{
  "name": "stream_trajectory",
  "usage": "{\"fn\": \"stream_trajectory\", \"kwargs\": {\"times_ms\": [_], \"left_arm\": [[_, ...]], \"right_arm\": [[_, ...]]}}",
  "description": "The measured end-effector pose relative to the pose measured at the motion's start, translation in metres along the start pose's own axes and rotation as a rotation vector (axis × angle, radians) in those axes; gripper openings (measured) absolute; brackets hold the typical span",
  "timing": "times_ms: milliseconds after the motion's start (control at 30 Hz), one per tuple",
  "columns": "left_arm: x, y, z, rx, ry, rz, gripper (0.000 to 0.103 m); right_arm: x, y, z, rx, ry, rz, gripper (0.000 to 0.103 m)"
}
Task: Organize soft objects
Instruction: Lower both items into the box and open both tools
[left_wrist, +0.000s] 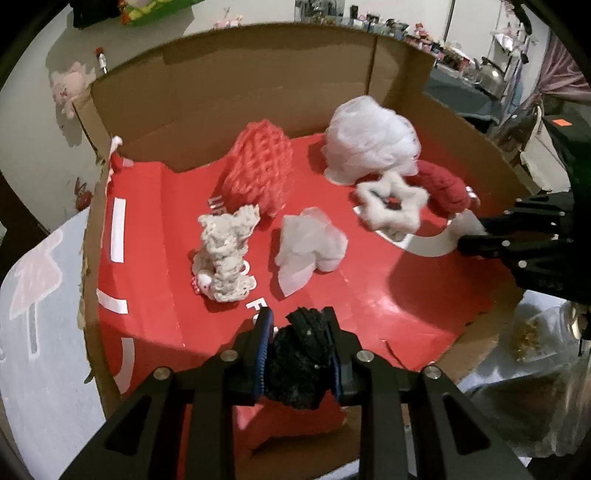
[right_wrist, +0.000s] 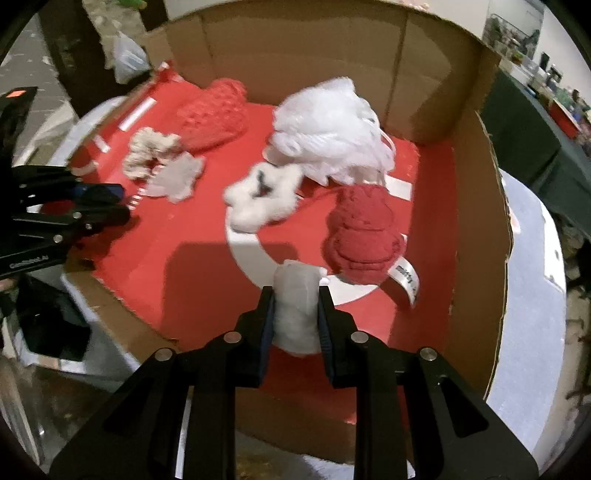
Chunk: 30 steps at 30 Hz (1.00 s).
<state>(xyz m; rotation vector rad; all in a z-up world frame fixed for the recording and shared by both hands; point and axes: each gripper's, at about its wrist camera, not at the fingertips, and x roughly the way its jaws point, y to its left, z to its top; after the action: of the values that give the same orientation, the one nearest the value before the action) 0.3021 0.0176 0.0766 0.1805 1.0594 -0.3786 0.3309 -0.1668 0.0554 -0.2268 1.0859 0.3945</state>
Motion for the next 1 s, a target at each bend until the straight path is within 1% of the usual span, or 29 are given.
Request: {"fn": "stream_trajectory", "kwargs": {"times_ms": [133,300,400,533,667,767,833,867,900,967,1000], "left_arm": [[0.003,0.003,0.001,-0.006,0.024,0.015,0.028],[0.005,0.003,0.0,-0.005,0.043,0.009,0.029],[0.005,0.004,-0.001,-0.003,0.047,0.008,0.033],[0.007,0.002,0.001,-0.002,0.056,0.01,0.042],[0.006,0.002,0.004,-0.006,0.054,0.011,0.049],[0.005,0.002,0.004,-0.005,0.049,0.012,0.054],[0.003,0.001,0.005,-0.006,0.039,0.012,0.061],[0.003,0.001,0.006,-0.007,0.033,0.012,0.062],[0.001,0.001,0.006,-0.007,0.025,0.012,0.063],[-0.002,0.002,0.006,-0.008,0.012,0.011,0.065],[-0.005,0.002,0.006,-0.009,0.004,0.01,0.065]], "right_arm": [[0.005,-0.005,-0.001,0.008,0.034,-0.036,0.021],[0.005,-0.008,-0.002,0.011,0.039,-0.031,0.022],[0.003,-0.009,-0.003,0.007,0.039,-0.036,0.022],[0.006,-0.006,0.0,0.008,0.043,-0.032,0.024],[0.006,-0.005,0.001,0.005,0.045,-0.029,0.025],[0.006,-0.005,0.001,0.007,0.047,-0.024,0.025],[0.005,-0.005,0.001,0.005,0.048,-0.023,0.026],[0.005,-0.005,0.001,0.002,0.049,-0.023,0.027],[0.004,-0.004,0.0,-0.003,0.048,-0.023,0.03],[0.002,-0.002,0.0,-0.011,0.04,-0.014,0.047],[0.0,0.001,-0.001,-0.016,0.034,-0.002,0.058]]}}
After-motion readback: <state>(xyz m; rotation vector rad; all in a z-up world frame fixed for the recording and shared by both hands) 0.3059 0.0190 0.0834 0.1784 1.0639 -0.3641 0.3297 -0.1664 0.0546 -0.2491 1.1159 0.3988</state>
